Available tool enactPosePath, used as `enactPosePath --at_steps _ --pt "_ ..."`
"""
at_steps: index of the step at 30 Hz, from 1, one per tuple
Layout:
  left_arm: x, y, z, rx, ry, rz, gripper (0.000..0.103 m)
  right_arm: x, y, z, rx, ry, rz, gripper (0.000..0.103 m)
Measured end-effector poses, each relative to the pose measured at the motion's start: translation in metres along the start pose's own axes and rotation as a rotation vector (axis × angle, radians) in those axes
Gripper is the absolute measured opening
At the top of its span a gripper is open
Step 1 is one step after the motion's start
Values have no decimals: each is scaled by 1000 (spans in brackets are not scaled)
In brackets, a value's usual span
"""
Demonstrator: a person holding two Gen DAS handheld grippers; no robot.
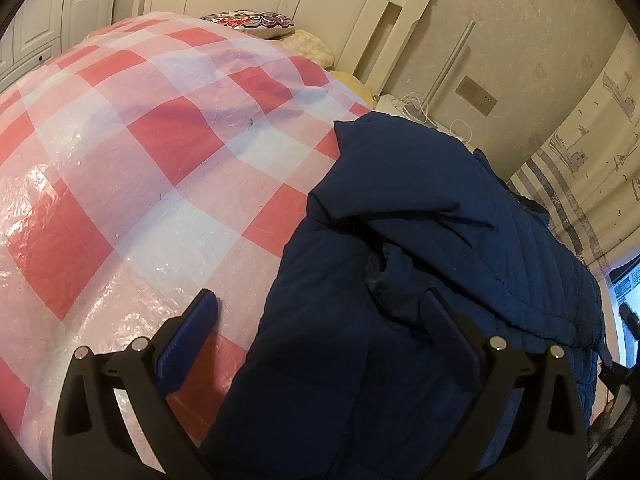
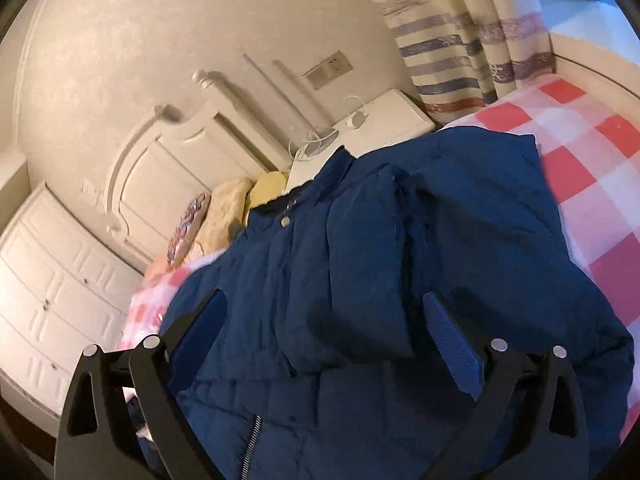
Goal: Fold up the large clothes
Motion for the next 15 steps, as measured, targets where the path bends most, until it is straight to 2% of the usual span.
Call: enactPosePath --at_steps 2,5,7,9,12,15 --pt "0 0 0 -1 2 1 100 -6 3 -6 20 13 -15 97" --pt "0 0 0 -1 3 2 100 -12 8 -23 51 38 -43 87" --pt "0 -1 0 -2 4 4 100 -12 10 -25 58 48 -42 65" --pt "1 -1 0 -2 5 3 100 -10 9 -20 35 14 -35 34" --pt "1 -1 0 -4 12 7 100 11 3 8 -80 -9 48 28" --pt "1 -2 -1 -5 12 8 100 16 -3 38 -175 -27 44 27"
Point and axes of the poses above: each gripper's, at about its wrist camera, not at the fingertips, and z roughly against the way its jaws point, x to its left, y to its underside, the point moved 2 cm from there along -z, roughly the way its jaws point, and after that the axes turned 4 degrees about x, right-handed, at the moved point
